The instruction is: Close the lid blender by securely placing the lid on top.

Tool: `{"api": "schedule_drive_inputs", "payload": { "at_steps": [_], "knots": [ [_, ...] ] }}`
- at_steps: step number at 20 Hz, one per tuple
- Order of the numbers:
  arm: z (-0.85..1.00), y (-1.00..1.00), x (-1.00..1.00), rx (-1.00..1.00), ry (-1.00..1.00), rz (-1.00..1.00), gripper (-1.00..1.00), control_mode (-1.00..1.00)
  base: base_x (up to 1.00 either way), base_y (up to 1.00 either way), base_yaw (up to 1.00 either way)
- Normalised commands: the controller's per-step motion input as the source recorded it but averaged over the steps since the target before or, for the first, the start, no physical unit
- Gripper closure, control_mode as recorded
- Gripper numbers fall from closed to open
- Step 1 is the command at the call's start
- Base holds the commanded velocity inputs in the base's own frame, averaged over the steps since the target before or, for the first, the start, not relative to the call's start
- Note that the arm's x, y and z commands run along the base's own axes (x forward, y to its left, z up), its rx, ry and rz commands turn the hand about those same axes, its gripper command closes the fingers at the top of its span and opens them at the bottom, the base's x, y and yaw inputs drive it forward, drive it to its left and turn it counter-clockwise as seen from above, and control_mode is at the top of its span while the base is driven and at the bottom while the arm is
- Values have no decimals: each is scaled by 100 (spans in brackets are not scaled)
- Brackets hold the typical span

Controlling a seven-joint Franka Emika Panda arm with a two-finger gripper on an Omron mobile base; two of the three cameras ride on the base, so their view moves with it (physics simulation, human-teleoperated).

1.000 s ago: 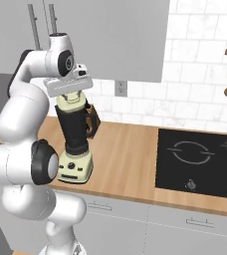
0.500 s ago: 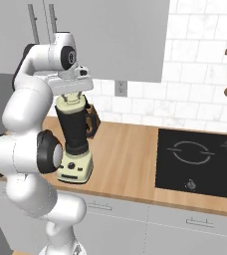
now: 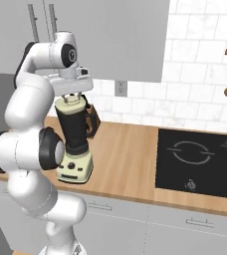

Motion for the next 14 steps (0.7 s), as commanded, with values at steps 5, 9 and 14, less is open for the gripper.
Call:
{"api": "schedule_drive_inputs", "payload": {
  "at_steps": [5, 9, 14],
  "knots": [
    [-38, 0, -32, 0, -4, 34, 100, -100, 0, 0, 0],
    [-27, 6, -1, 0, 0, 34, 100, -100, 0, 0, 0],
    [-32, 0, -25, 0, -2, 24, -100, -100, 0, 0, 0]
  ]
}}
